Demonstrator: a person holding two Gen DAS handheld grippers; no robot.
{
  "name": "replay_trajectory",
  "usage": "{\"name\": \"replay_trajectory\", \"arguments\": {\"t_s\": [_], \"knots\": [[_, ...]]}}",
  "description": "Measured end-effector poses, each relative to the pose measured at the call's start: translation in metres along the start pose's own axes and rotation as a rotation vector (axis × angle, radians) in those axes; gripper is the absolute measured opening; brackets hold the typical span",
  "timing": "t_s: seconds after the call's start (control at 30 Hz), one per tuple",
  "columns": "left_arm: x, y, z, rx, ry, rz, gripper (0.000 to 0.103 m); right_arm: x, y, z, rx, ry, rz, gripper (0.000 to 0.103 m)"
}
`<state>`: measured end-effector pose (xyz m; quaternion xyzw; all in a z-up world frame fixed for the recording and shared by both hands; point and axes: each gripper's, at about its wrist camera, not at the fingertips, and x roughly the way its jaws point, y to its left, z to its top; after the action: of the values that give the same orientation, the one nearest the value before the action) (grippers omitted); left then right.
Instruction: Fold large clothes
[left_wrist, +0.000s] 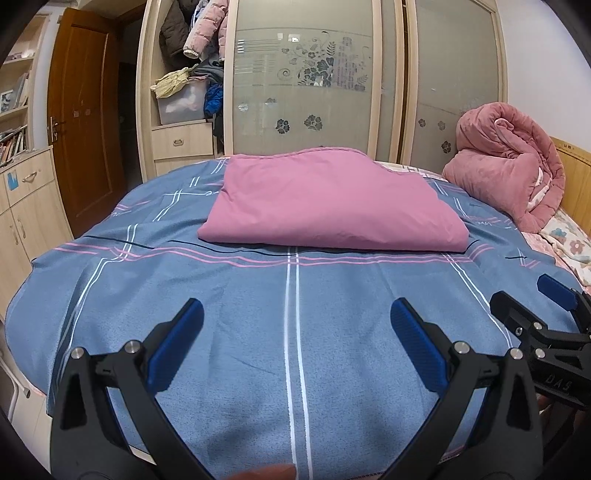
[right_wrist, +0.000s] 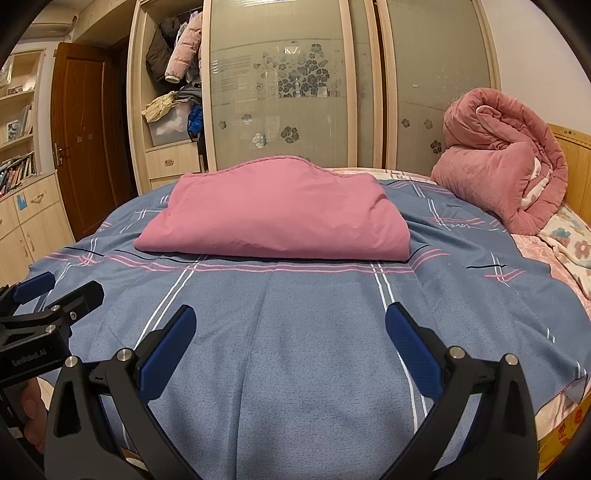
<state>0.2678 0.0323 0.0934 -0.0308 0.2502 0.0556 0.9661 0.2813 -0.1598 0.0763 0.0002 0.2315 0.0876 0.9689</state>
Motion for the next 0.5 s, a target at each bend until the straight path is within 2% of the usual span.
{"name": "replay_trajectory", "arguments": {"t_s": [0.5], "knots": [[0.0000,-0.0017,-0.0024,0.007,0.002,0.001,0.101,-0.0016,-0.0019,-0.0009,0.001,-0.004,0.002,0.102]]}}
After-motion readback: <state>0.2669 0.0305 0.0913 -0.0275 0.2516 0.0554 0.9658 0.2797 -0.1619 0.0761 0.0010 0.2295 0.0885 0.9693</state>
